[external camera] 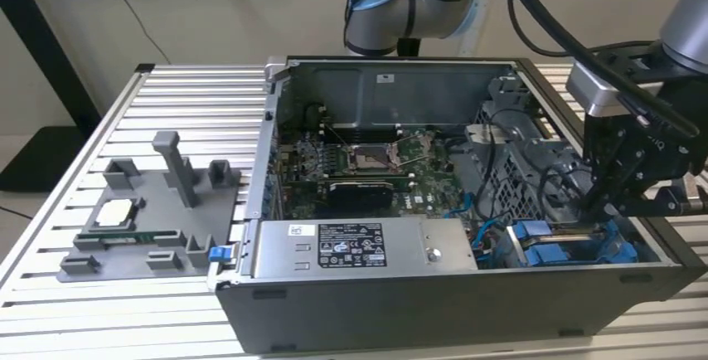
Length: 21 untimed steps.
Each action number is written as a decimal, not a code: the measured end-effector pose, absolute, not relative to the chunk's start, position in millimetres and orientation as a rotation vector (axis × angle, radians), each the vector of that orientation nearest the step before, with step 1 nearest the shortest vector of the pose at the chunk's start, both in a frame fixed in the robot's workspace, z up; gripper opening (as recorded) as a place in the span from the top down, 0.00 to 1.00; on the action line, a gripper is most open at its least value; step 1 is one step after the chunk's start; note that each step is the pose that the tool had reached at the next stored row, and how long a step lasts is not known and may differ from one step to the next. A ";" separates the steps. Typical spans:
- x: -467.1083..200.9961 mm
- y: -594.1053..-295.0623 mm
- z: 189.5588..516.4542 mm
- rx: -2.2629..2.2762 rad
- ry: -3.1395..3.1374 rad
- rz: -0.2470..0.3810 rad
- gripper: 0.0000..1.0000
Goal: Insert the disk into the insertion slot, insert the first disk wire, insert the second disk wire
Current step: 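Insert the first disk wire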
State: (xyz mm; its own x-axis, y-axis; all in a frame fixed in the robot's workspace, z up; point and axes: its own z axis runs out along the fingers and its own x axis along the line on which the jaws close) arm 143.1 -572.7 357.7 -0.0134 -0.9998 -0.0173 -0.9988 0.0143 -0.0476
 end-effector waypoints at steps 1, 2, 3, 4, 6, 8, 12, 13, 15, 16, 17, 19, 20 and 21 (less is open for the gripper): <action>144.4 -572.7 357.0 -2.173 2.204 -0.032 1.00; 145.4 -572.7 356.4 -2.172 2.203 -0.030 1.00; 146.1 -572.7 355.7 -2.171 2.202 -0.027 1.00; 146.7 -572.7 354.8 -2.170 2.201 -0.024 1.00; 147.8 -572.7 353.1 -2.167 2.198 -0.018 1.00; 148.7 -572.6 351.4 -2.165 2.196 -0.012 1.00; 149.3 -572.3 348.3 -2.158 2.190 0.003 1.00; 149.4 -572.2 347.5 -2.156 2.188 0.007 1.00; 149.5 -572.1 345.8 -2.154 2.186 0.011 1.00; 149.5 -572.1 344.9 -2.154 2.186 0.012 1.00; 149.6 -572.0 344.2 -2.154 2.186 0.011 1.00; 149.7 -571.7 343.2 -2.154 2.186 0.012 1.00; 149.7 -571.7 342.8 -2.154 2.186 0.012 1.00; 149.8 -571.7 342.5 -2.154 2.185 0.012 1.00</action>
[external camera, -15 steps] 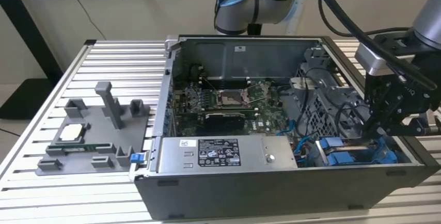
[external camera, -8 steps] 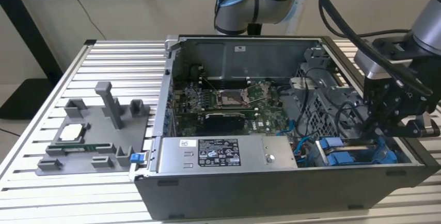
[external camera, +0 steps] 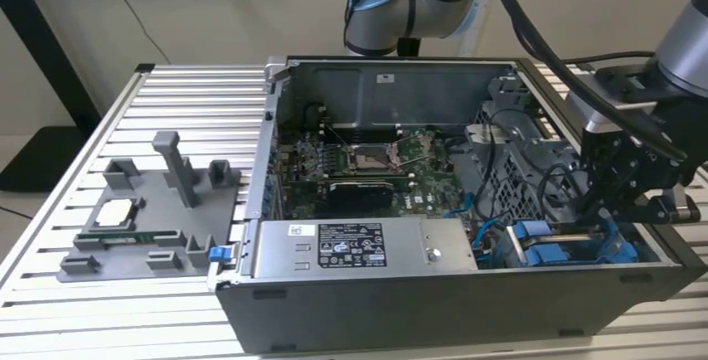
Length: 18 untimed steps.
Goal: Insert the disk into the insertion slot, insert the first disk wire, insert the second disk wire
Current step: 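Insert the first disk wire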
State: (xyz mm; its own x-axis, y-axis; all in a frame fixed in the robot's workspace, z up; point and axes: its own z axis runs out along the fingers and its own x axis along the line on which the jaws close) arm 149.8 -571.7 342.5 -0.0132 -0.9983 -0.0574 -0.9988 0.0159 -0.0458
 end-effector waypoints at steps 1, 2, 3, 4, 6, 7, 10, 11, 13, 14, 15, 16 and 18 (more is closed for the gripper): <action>149.8 -571.7 342.4 -2.154 2.185 0.012 1.00; 149.8 -571.7 342.0 -2.154 2.185 0.012 1.00; 149.8 -571.7 341.6 -2.154 2.185 0.012 1.00; 149.8 -571.7 341.3 -2.154 2.185 0.012 1.00; 149.8 -571.7 341.1 -2.153 2.186 0.012 1.00; 149.8 -571.7 340.9 -2.152 2.187 0.012 1.00; 149.8 -571.3 340.3 -2.151 2.188 0.012 1.00; 149.8 -571.2 340.2 -2.151 2.188 0.012 1.00; 149.8 -571.0 339.4 -2.151 2.189 0.011 1.00; 149.8 -571.0 338.5 -2.151 2.189 0.011 1.00; 149.8 -571.0 336.7 -2.151 2.189 0.012 1.00; 149.8 -571.1 335.1 -2.151 2.189 0.011 1.00; 149.8 -571.0 332.7 -2.151 2.191 0.010 1.00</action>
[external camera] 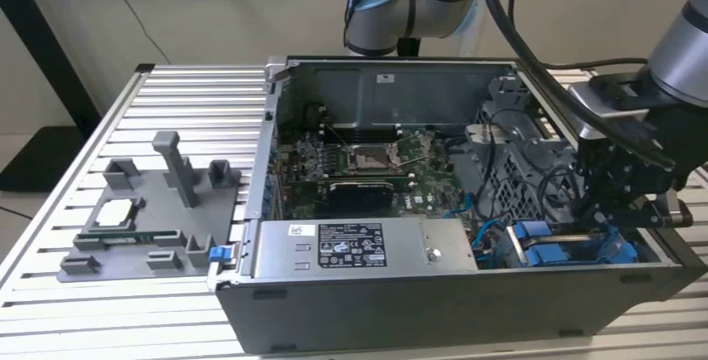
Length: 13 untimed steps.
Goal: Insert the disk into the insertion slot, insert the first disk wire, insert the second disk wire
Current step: 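Insert the first disk wire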
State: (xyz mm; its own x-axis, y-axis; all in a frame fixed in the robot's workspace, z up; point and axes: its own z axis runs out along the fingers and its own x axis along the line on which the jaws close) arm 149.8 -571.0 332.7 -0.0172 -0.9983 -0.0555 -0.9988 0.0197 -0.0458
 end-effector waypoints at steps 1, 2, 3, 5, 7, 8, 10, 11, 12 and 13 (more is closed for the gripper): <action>149.8 -571.0 331.4 -2.150 2.190 0.011 1.00; 149.8 -571.0 330.6 -2.149 2.190 0.012 1.00; 149.8 -571.0 330.5 -2.149 2.190 0.012 1.00; 149.8 -571.0 330.5 -2.147 2.191 0.013 1.00; 149.8 -571.0 333.7 -2.145 2.191 0.015 1.00; 149.8 -571.0 336.0 -2.145 2.192 0.014 0.00; 149.8 -571.0 339.7 -2.143 2.194 0.014 0.00; 149.8 -571.0 341.9 -2.142 2.195 0.014 0.00; 149.8 -571.0 344.0 -2.142 2.196 0.014 0.00; 149.8 -571.0 346.3 -2.140 2.197 0.014 0.00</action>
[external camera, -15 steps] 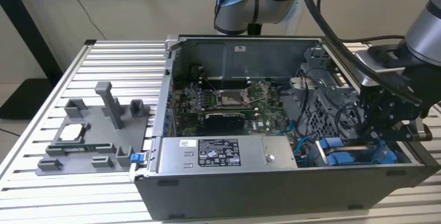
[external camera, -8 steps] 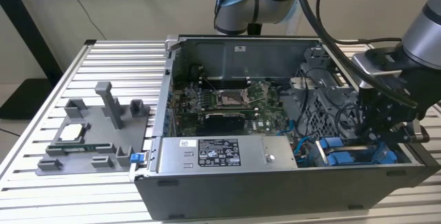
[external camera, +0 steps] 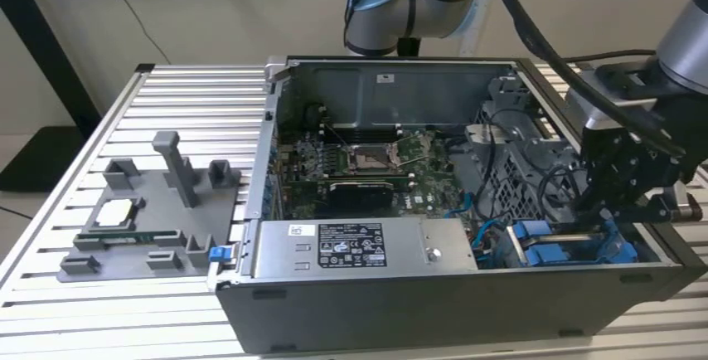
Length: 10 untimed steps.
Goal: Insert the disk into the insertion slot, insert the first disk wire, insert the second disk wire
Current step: 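Insert the first disk wire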
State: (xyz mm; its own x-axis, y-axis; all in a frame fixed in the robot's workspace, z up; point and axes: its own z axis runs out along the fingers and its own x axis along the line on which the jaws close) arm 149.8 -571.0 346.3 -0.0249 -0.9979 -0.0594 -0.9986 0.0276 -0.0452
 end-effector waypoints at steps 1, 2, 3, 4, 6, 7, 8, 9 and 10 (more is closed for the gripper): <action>149.8 -571.0 348.5 -2.139 2.198 0.014 0.00; 149.8 -571.0 350.9 -2.138 2.199 0.014 0.00; 149.8 -571.0 353.2 -2.138 2.200 0.014 0.00; 149.8 -571.0 355.7 -2.137 2.201 0.013 0.00; 149.8 -570.7 360.6 -2.136 2.201 0.014 0.00; 149.8 -570.5 363.3 -2.136 2.202 0.014 0.00; 149.8 -570.4 365.7 -2.135 2.202 0.014 0.00; 149.8 -570.0 367.5 -2.135 2.202 0.013 0.00; 149.8 -569.6 368.4 -2.135 2.202 0.013 0.00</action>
State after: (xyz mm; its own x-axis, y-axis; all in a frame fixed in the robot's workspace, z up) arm 149.8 -569.6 368.4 -0.0298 -0.9978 -0.0594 -0.9984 0.0326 -0.0458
